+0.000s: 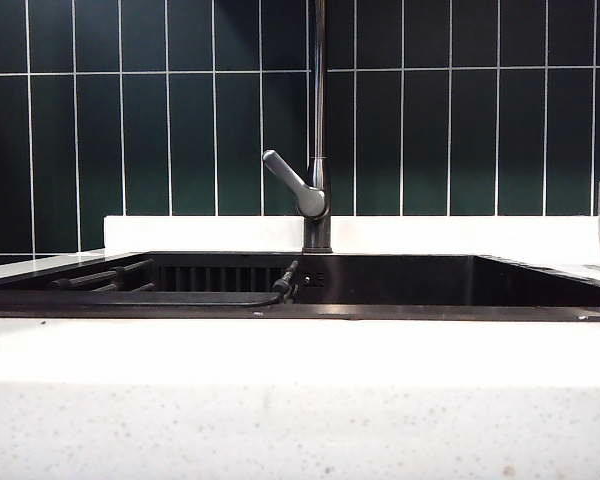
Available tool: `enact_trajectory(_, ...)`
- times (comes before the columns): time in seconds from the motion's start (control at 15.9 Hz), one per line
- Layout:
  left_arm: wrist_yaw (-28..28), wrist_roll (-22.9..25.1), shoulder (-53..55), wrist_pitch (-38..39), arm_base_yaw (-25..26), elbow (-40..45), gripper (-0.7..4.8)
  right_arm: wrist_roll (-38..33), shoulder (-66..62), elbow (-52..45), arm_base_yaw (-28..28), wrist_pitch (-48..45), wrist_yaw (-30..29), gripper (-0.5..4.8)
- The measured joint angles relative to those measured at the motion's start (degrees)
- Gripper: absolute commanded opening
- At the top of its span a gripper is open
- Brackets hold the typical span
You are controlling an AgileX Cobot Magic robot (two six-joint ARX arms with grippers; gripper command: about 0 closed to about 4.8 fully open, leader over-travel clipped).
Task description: Pick up the mug next to the sink, go to the faucet to get some water, pour the water into the sink, and finally put the mug back to its place.
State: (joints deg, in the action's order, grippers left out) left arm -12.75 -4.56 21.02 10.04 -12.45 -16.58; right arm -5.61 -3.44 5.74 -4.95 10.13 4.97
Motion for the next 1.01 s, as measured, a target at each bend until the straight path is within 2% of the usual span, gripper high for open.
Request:
enact_trajectory(0.19, 0.00, 0.00, 0.07, 0.74, 0.00, 0.02, -0.04, -0.17, 3.41, -1.27, 0.09, 0.04, -1.27, -0.02)
enact_trajectory(0.32, -0.04, -0.17, 0.04, 1.07, 0.00, 0.02, -0.04, 0.07, 3.41, -1.42, 2.84, 0.04, -3.54, -0.02)
enact_trajectory(0.69, -0.04, -0.22, 0.04, 1.11, 0.00, 0.02, -0.03, 3.48, 3.43, -1.70, 10.19, -5.33, -3.52, -0.02)
enact_trajectory(1.01, -0.13, -0.22, 0.04, 1.07, 0.00, 0.02, -0.03, 3.72, 3.41, -3.04, 11.32, -4.59, -3.52, -0.02)
